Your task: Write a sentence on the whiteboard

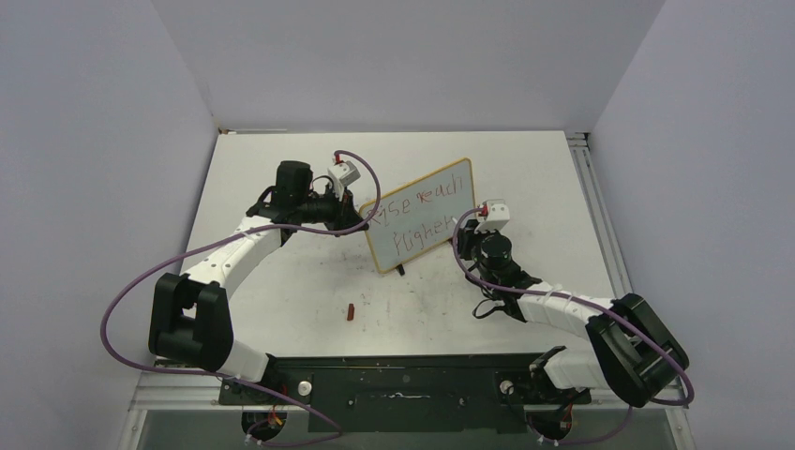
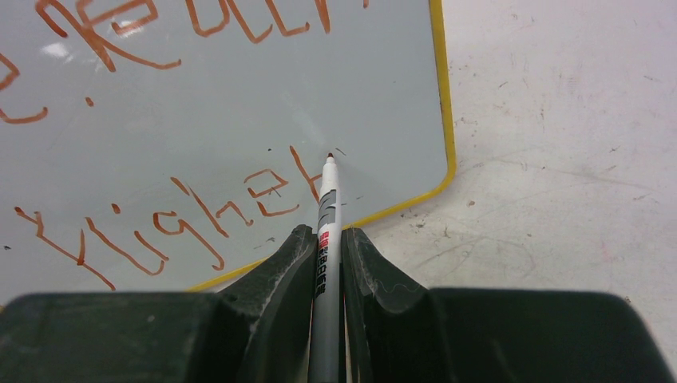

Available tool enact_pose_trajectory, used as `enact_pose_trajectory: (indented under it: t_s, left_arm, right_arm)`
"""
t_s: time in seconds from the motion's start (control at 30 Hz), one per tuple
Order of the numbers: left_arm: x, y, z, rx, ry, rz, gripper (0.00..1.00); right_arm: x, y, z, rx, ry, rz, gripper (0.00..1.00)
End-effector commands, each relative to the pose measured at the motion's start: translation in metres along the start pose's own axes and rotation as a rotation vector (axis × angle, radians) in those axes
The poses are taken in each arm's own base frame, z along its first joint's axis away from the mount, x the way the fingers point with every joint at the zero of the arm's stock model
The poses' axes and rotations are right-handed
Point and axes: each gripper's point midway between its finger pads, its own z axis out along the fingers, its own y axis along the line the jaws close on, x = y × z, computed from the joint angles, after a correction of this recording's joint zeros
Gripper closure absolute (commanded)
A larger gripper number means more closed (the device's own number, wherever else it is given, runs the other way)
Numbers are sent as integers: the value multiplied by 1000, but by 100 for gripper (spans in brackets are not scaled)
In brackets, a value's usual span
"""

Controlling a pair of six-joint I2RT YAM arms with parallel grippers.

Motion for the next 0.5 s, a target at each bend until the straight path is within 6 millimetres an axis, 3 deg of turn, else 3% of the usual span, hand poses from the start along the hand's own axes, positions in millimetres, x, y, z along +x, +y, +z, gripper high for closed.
enact_pose_trajectory:
  t_s: [0.0, 0.47]
  left_arm:
    - [-10, -7, -4, 10, -15, 47, 100]
    - [-9, -6, -4, 9, -14, 47, 100]
  right_arm:
    - [-19, -5, -5, 17, -64, 46, 95]
    - [1, -12, -2, 35, -11, 70, 95]
